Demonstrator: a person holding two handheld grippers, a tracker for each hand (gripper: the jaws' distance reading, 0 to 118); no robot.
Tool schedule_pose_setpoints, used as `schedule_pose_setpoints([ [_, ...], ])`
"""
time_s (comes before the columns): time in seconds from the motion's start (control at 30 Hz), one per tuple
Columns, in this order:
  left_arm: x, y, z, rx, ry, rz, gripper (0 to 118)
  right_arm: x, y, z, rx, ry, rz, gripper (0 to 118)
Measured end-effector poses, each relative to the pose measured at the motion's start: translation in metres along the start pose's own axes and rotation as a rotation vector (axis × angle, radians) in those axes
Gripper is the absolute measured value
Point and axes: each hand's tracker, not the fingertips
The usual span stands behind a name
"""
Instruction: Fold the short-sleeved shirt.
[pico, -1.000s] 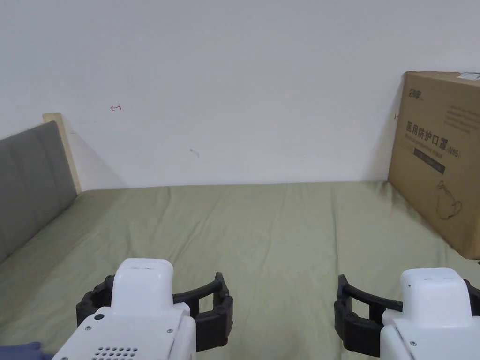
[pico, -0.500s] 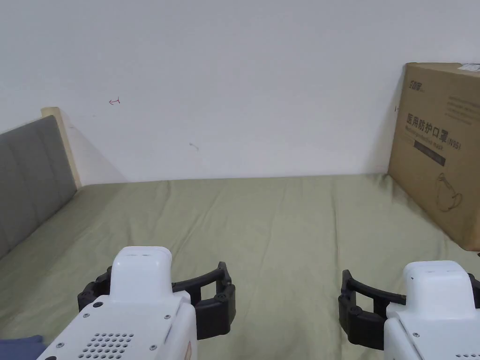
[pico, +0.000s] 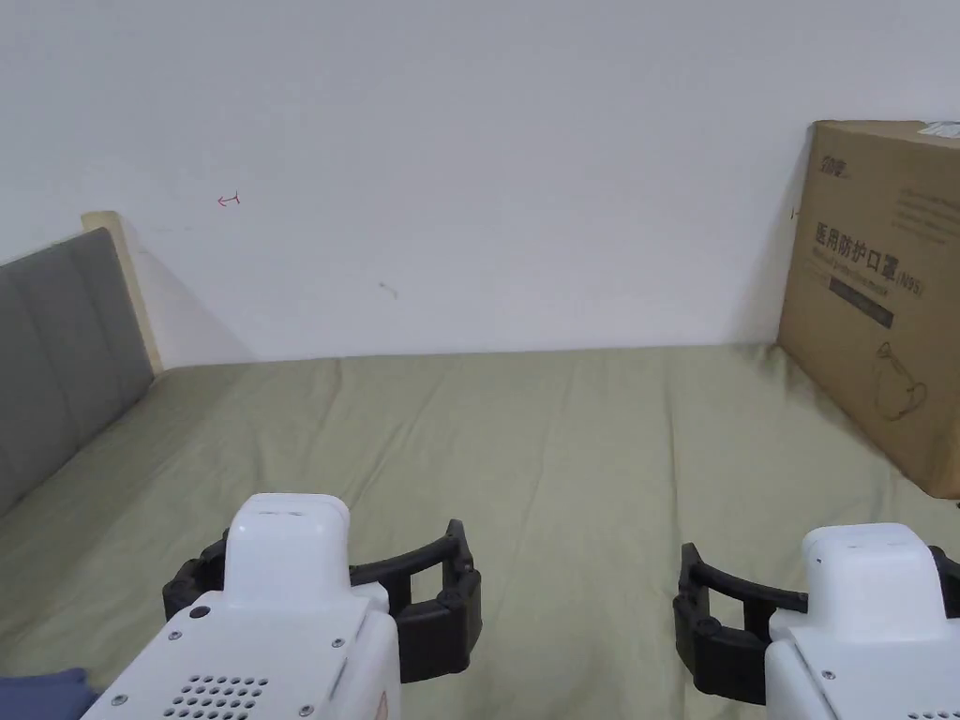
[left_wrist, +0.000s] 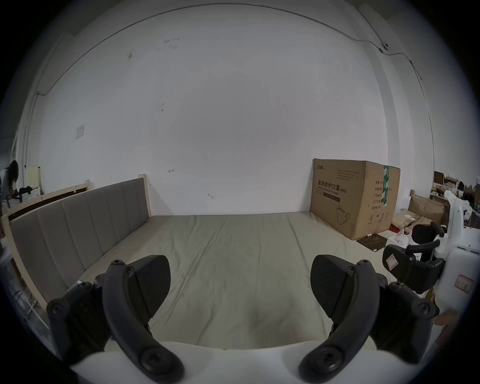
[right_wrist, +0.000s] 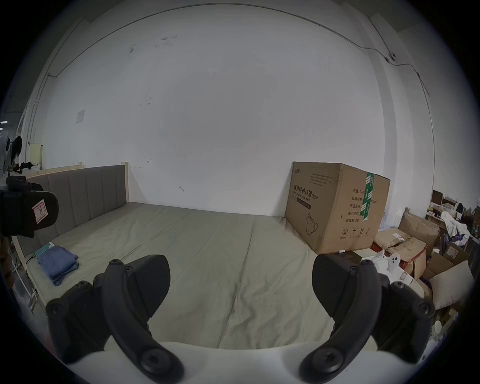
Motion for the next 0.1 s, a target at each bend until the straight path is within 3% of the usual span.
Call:
schedule_pose_setpoints([
  [0.1,0.0,-0.0007,0.0009,0.006,0.015,-0.006,112,0.0011,0.0007,0.0,-0.002,-0.004,-0.011,111],
])
